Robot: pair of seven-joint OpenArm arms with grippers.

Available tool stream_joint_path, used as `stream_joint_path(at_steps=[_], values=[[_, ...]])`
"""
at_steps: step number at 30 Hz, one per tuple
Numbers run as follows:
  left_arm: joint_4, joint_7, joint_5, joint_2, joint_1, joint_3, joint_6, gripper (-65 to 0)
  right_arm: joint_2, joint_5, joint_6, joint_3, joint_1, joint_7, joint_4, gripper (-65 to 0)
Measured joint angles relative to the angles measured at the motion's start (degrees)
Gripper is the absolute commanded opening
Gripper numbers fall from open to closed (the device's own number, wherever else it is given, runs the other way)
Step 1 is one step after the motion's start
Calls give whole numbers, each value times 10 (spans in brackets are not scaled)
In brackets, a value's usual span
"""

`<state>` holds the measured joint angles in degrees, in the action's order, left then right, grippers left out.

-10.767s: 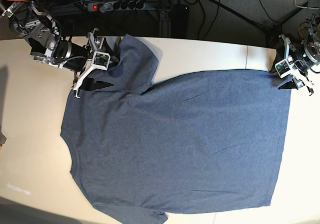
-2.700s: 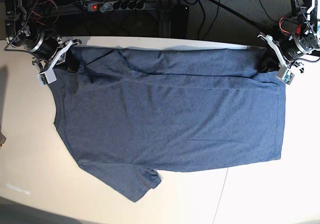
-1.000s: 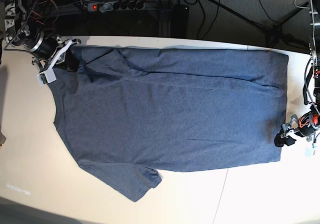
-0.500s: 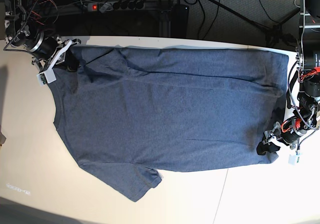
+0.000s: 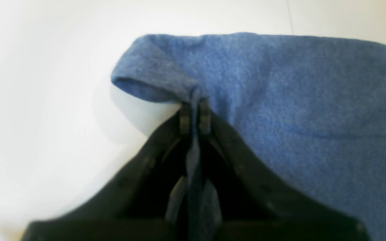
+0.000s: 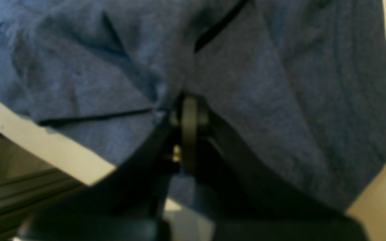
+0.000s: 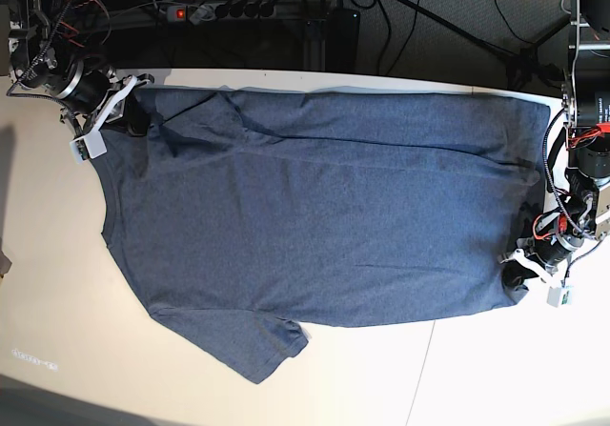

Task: Fold the T-shirt properly
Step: 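Release right gripper and regrasp the shirt side near the sleeve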

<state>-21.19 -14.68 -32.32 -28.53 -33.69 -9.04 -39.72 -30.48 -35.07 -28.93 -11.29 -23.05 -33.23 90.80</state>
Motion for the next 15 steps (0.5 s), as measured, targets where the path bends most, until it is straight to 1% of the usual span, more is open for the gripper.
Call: stream_joint_path(at_steps=[3, 5, 7, 15], values=[[0, 2, 0, 0, 0, 0, 0, -650, 0, 4, 0, -2, 0, 20, 0, -650], [0, 2, 3, 0, 0, 0, 0, -650, 1, 4, 0, -5, 4, 21, 3, -650], [0, 2, 4, 0, 0, 0, 0, -650, 2, 4, -1, -16, 12, 10, 7, -650], [-1, 3, 10, 0, 0, 0, 0, -650, 2, -38, -1, -110, 59, -16, 41, -650]])
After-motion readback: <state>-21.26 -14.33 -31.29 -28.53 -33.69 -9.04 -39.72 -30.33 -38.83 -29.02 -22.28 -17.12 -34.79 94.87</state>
